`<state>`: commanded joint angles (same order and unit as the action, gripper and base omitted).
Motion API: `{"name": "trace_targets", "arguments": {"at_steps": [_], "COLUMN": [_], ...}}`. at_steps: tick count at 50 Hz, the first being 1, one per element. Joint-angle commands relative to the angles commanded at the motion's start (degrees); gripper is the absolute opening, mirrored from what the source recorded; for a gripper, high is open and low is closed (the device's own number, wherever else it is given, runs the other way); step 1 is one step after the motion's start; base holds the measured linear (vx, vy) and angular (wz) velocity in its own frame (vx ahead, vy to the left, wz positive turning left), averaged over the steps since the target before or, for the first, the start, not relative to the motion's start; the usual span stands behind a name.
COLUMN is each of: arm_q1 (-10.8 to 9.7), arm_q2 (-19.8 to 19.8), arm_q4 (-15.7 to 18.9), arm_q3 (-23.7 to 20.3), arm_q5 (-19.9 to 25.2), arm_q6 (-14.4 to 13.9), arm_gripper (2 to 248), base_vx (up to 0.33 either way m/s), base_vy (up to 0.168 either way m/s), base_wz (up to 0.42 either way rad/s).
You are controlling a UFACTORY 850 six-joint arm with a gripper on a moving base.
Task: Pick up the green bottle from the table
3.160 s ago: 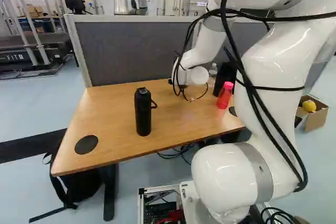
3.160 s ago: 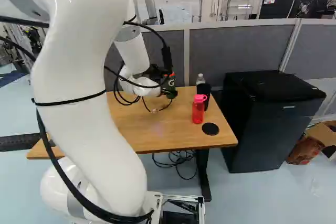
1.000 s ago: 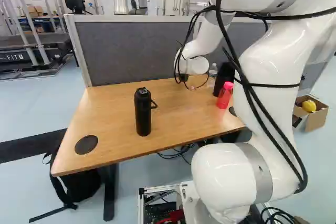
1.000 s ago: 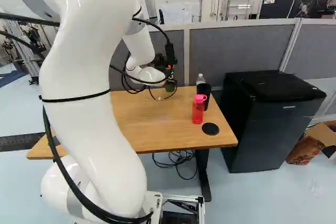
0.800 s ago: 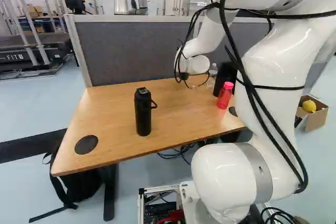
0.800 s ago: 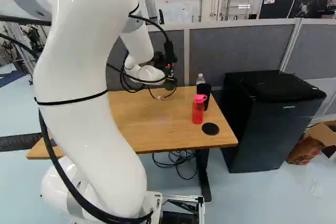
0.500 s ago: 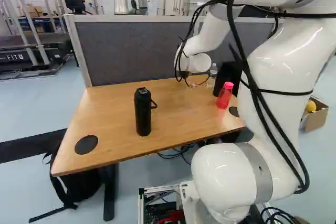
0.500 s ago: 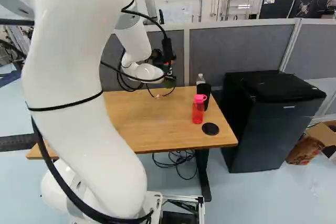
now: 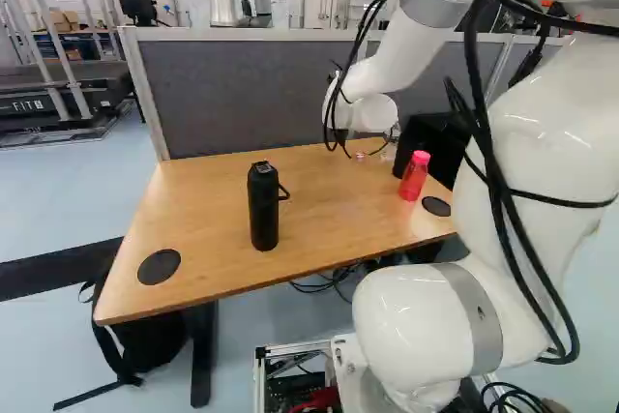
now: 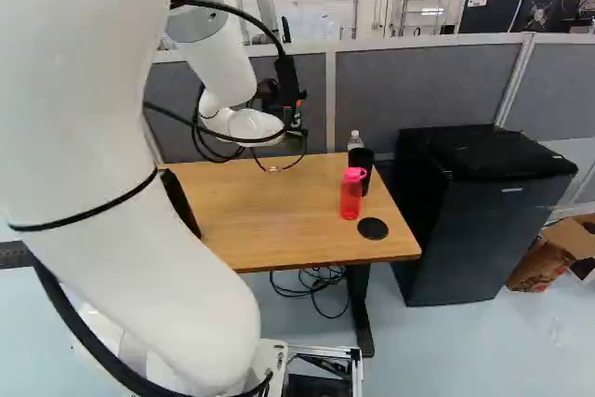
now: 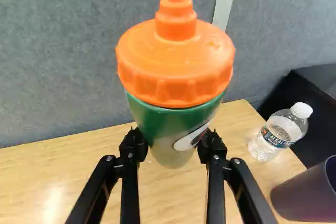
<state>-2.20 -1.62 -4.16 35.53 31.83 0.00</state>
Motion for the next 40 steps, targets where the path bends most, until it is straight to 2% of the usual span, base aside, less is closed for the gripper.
{"name": "trace_targets", "arguments": {"at_steps": [40], "arm_q1": [1.5], "arm_q2": [9.3], "arm_q4": [0.0], "arm_q3": [-8.9], "arm_q5": [0.0], "arm_q6": [0.0], "arm_gripper": [115], "base_vx": [0.000], "base_vy": [0.000], "base_wz": [0.000]}}
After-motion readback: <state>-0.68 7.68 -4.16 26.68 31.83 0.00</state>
